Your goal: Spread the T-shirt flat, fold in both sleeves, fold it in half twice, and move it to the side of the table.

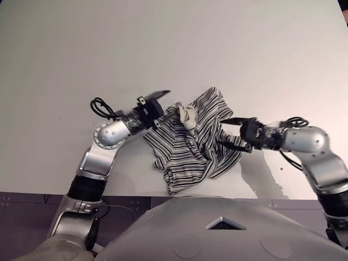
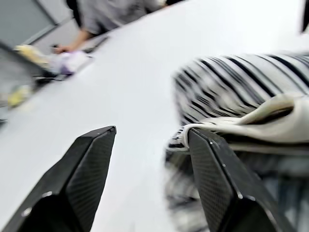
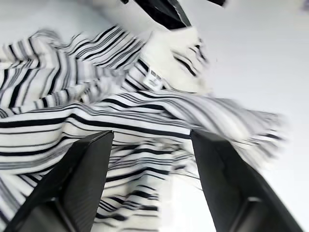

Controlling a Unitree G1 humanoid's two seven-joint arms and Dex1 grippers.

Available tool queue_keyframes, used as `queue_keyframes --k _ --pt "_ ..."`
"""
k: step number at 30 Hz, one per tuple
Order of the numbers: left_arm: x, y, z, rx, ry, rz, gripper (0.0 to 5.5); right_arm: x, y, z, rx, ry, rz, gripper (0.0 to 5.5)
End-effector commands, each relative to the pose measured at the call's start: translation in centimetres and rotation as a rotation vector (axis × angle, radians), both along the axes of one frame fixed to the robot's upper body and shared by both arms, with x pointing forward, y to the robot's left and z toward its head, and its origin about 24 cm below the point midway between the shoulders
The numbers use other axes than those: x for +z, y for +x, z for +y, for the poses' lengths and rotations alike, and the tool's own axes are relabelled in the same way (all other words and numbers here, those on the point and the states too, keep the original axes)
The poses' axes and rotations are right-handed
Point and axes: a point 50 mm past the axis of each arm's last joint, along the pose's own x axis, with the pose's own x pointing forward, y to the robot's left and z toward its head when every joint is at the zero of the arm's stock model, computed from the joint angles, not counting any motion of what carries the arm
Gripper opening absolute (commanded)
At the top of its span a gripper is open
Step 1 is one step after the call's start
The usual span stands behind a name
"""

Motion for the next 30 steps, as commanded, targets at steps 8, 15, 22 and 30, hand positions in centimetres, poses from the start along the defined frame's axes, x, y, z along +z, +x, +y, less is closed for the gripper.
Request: queue_keyframes --k 8,15,22,30 --pt "5.6 2.8 -2.3 0.285 -0.406 -0.172 2.69 5.8 6.0 0.9 -0.356 0.485 -0.156 2.91" --pt "5.8 3.2 -3.8 0.276 -0.483 -0.135 2.69 5.6 6.3 2.4 -0.321 0.504 -0.147 2.91" --pt "7.7 3.9 -4.6 0.429 -0.61 -0.284 2.69 7.1 8.7 2.5 -0.639 0.612 -0.409 2.91" --pt "5.7 3.8 -4.6 0.582 -0.539 -0.308 2.69 2.9 8.8 5.8 -0.945 0.5 -0.549 2.91"
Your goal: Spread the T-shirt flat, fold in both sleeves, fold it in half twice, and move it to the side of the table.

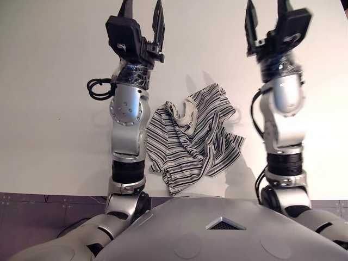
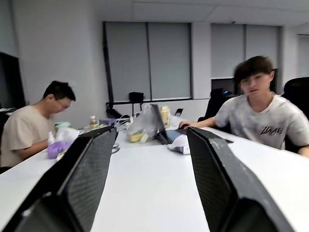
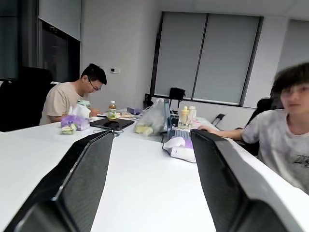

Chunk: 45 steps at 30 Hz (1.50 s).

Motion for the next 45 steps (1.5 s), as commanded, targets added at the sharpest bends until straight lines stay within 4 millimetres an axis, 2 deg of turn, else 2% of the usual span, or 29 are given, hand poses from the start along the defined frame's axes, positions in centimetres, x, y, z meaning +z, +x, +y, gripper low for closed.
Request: queue_keyframes --k 1,4,8,11,13,15,17,19,21,24,28,30,33,35,37,41,45 --pt "-0.7 0.1 0.4 -0.007 0.039 0.031 2.69 -0.5 0.1 -0.5 0.024 -0.039 0.011 2.91" --pt "-2.2 -0.1 2.0 -0.087 0.143 0.138 2.69 -0.5 1.4 -2.3 0.154 -0.129 0.07 2.91" --pt "-5.2 -1.1 5.0 -0.295 0.408 0.365 2.69 -1.7 3.0 -3.8 0.431 -0.319 0.27 2.91" --pt "-7.2 -2.3 5.3 -0.448 0.539 0.47 2.69 -2.8 3.6 -3.3 0.59 -0.406 0.362 2.91" --pt "-8.9 -3.5 5.2 -0.527 0.614 0.549 2.69 -5.1 4.0 -2.4 0.715 -0.457 0.477 2.91" --pt "-10.2 -4.1 5.6 -0.553 0.745 0.584 2.69 -7.9 3.5 -1.8 0.828 -0.513 0.6 2.91" --pt "-11.0 -4.6 5.6 -0.591 0.836 0.596 2.69 -10.6 2.3 -2.4 0.904 -0.62 0.706 2.91" --pt "-11.4 -5.0 5.5 -0.627 0.898 0.594 2.69 -12.3 1.2 -3.9 0.941 -0.726 0.772 2.91" --pt "-11.6 -5.4 5.3 -0.651 0.931 0.575 2.69 -13.2 -0.4 -6.3 0.995 -0.84 0.831 2.91" --pt "-10.8 -5.7 4.4 -0.685 0.891 0.497 2.69 -12.6 -3.0 -8.7 1.059 -0.886 0.864 2.91" --pt "-10.6 -6.4 4.7 -0.686 0.89 0.488 2.69 -10.2 -4.8 -9.3 1.009 -0.796 0.819 2.91" --pt "-10.1 -6.3 4.9 -0.664 0.869 0.468 2.69 -9.2 -5.0 -9.2 0.963 -0.734 0.799 2.91" --pt "-7.3 -4.6 4.1 -0.597 0.722 0.325 2.69 -7.3 -4.4 -9.5 0.863 -0.601 0.769 2.91" --pt "-5.9 -4.3 3.9 -0.604 0.657 0.273 2.69 -6.3 -3.9 -9.7 0.828 -0.531 0.762 2.91" --pt "-5.5 -4.4 4.0 -0.629 0.641 0.277 2.69 -5.7 -3.5 -9.8 0.816 -0.482 0.769 2.91" --pt "-6.7 -4.5 5.2 -0.681 0.697 0.383 2.69 -6.0 -3.0 -10.2 0.834 -0.404 0.84 2.91" --pt "-8.4 -4.9 6.1 -0.729 0.73 0.488 2.69 -8.0 -2.5 -10.0 0.86 -0.412 0.926 2.91"
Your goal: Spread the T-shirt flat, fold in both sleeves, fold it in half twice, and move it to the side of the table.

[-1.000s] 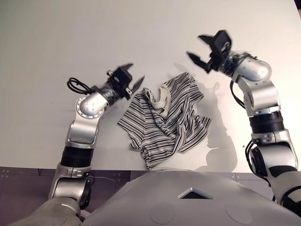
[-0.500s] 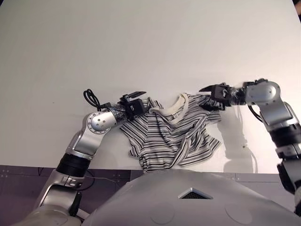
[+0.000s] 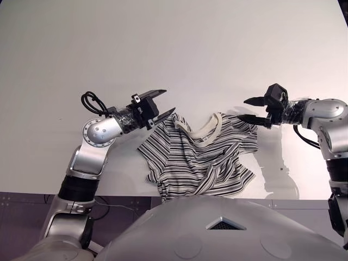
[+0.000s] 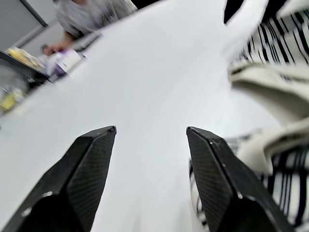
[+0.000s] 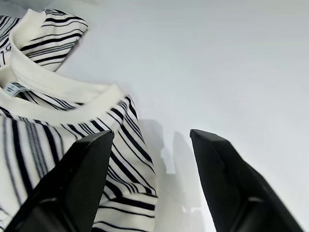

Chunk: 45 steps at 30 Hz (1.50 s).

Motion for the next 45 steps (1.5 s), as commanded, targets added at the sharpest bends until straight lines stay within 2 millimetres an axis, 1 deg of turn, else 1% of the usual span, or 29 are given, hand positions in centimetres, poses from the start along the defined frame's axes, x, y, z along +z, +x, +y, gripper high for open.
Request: queue_keyframes --k 1,4,9,10,14,18,20,24,28,30,33,37,39,41,43,45 --pt "-1.3 -0.1 0.8 -0.018 0.061 0.077 2.69 -1.6 0.5 0.6 0.039 -0.034 0.06 2.91" --pt "-2.1 0.1 0.9 -0.032 0.088 0.11 2.69 -2.8 0.5 0.3 0.057 -0.078 0.094 2.91" --pt "-2.6 -0.3 1.6 -0.059 0.154 0.145 2.73 -3.7 -0.3 -0.8 0.104 -0.162 0.102 2.02" --pt "-2.6 -0.4 1.7 -0.061 0.159 0.149 2.73 -3.8 -0.5 -1.0 0.114 -0.174 0.102 1.95" --pt "-2.5 -0.4 2.0 -0.068 0.179 0.17 2.73 -3.9 -1.4 -1.4 0.165 -0.198 0.109 1.13" --pt "-2.8 -0.6 2.1 -0.064 0.195 0.181 2.73 -3.7 -1.4 -1.4 0.177 -0.206 0.092 0.32" --pt "-2.7 -0.4 1.9 -0.062 0.189 0.181 2.73 -3.8 -1.1 -1.4 0.152 -0.204 0.074 0.15" --pt "-2.7 -0.2 1.6 -0.04 0.141 0.232 2.73 -3.8 -0.7 -1.1 0.117 -0.185 0.046 0.15" --pt "-2.8 0.2 1.3 -0.001 0.094 0.32 2.73 -4.2 -1.1 -0.8 0.121 -0.182 0.041 0.15" --pt "-2.7 0.7 1.0 0.039 0.037 0.374 2.73 -4.3 -1.2 -0.7 0.13 -0.184 0.038 0.15" --pt "-1.3 1.4 0.7 0.062 -0.045 0.411 2.73 -4.4 -1.2 -0.6 0.135 -0.186 0.034 0.15" --pt "0.9 2.0 0.8 0.054 -0.08 0.433 2.73 -4.6 -1.4 -0.6 0.128 -0.182 0.035 0.15" --pt "1.4 2.1 0.6 0.039 -0.091 0.458 2.73 -4.7 -1.5 -0.5 0.123 -0.178 0.034 0.15" --pt "1.1 1.9 0.3 0.03 -0.086 0.5 2.73 -4.8 -1.5 -0.4 0.122 -0.174 0.033 0.15" --pt "-0.5 1.4 0.2 0.043 -0.064 0.576 2.73 -4.9 -1.6 -0.2 0.124 -0.171 0.033 0.15" --pt "-2.2 1.2 0.3 0.092 -0.051 0.643 2.73 -4.9 -1.6 0.0 0.129 -0.17 0.033 0.15"
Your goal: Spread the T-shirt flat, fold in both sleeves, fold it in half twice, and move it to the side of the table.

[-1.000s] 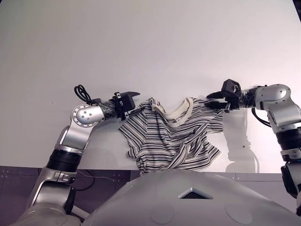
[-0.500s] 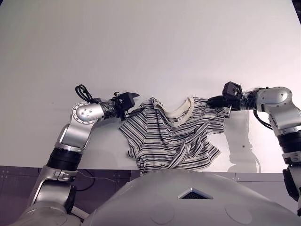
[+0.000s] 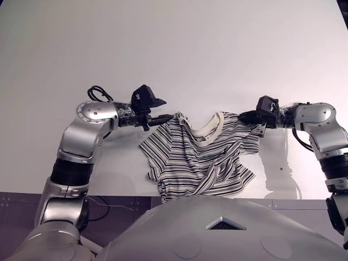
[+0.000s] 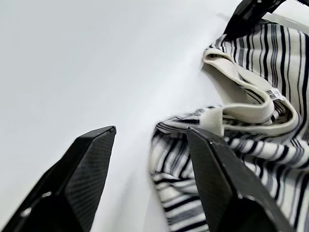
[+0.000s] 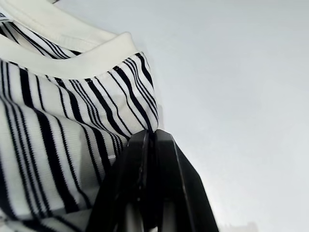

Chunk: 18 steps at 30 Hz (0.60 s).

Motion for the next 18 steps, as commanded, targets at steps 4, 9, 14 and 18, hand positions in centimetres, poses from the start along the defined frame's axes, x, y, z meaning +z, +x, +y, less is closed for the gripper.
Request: queue_keyframes --k 4,9,14,18 --pt "-4.0 -0.5 0.5 0.083 0.075 0.164 2.73 -2.2 -1.3 0.2 -0.002 -0.053 0.094 0.15" --pt "-4.3 -1.1 0.6 0.061 0.052 0.191 1.86 -2.3 -1.5 0.1 -0.009 -0.05 0.095 0.1" --pt "-4.1 -1.9 0.7 -0.005 0.06 0.203 1.08 -2.3 -1.3 0.1 -0.027 -0.045 0.083 0.1" --pt "-4.3 -2.2 0.8 -0.01 0.07 0.199 0.47 -2.2 -1.0 0.1 -0.04 -0.043 0.069 0.1"
